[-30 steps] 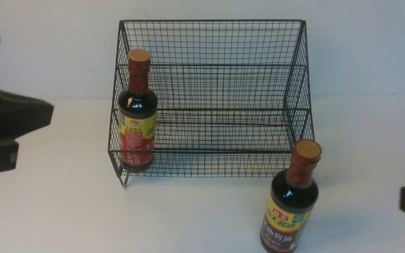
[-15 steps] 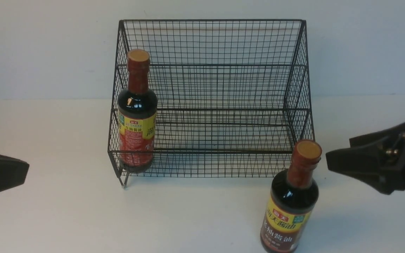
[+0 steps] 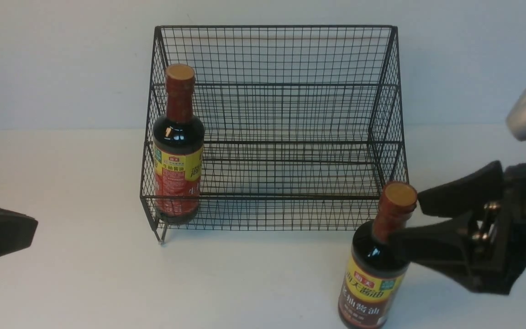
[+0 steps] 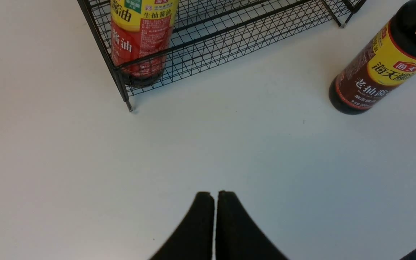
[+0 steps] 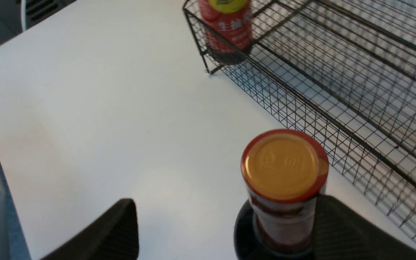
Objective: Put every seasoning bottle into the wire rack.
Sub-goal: Use the right arm to grab the condiment bottle closest to it
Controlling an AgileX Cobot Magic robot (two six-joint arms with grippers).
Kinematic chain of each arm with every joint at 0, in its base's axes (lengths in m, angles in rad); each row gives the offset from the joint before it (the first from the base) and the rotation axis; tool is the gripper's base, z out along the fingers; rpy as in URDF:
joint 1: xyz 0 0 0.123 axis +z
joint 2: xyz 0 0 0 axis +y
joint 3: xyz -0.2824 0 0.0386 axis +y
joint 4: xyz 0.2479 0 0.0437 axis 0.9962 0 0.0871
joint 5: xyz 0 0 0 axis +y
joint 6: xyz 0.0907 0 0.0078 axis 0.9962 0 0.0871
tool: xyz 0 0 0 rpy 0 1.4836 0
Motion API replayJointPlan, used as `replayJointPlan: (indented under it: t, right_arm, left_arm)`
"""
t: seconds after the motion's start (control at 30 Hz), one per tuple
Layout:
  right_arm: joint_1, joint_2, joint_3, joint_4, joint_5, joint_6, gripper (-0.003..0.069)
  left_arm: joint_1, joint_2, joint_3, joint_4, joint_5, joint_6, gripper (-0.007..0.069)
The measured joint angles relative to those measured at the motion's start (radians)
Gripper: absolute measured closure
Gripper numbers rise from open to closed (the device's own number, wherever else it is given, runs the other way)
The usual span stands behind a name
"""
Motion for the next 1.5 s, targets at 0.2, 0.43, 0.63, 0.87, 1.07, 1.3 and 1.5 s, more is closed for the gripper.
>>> replayJointPlan:
  t: [0.2,0.43,0.63,0.87,1.07,1.3,1.5]
  right_arm:
    - [0.075,0.0,0.0,-0.049,-0.211,0.015,0.0006]
    - [0.076,0.027,0.0,-0.049,-0.235,0.076,0.0004]
    - [0.076,0.117,0.0,-0.049,-0.229,0.093,0.0007]
    - [0.076,0.15,0.0,-0.049,-0.234,0.093,0.0093]
    - [0.076,0.151,-0.001,-0.061,-0.244,0.085,0.0382]
    - [0.076,0.139,-0.051,-0.117,-0.154,0.096,0.0382]
    - [0.076,0.107,-0.281,-0.177,0.048,0.207,0.0382]
  left_arm:
    - [0.0,0.0,0.0,0.0,0.004,0.0,0.0629]
    - [0.0,-0.001,0.0,0.0,0.011,0.0,0.0629]
    - [0.0,-0.001,0.0,0.0,0.011,0.0,0.0629]
    - [0.0,-0.001,0.0,0.0,0.011,0.0,0.0629]
    - [0.0,-0.001,0.0,0.0,0.011,0.0,0.0629]
    - [0.0,-0.002,0.0,0.0,0.014,0.0,0.0629]
    - [0.0,-0.002,0.0,0.0,0.029,0.0,0.0629]
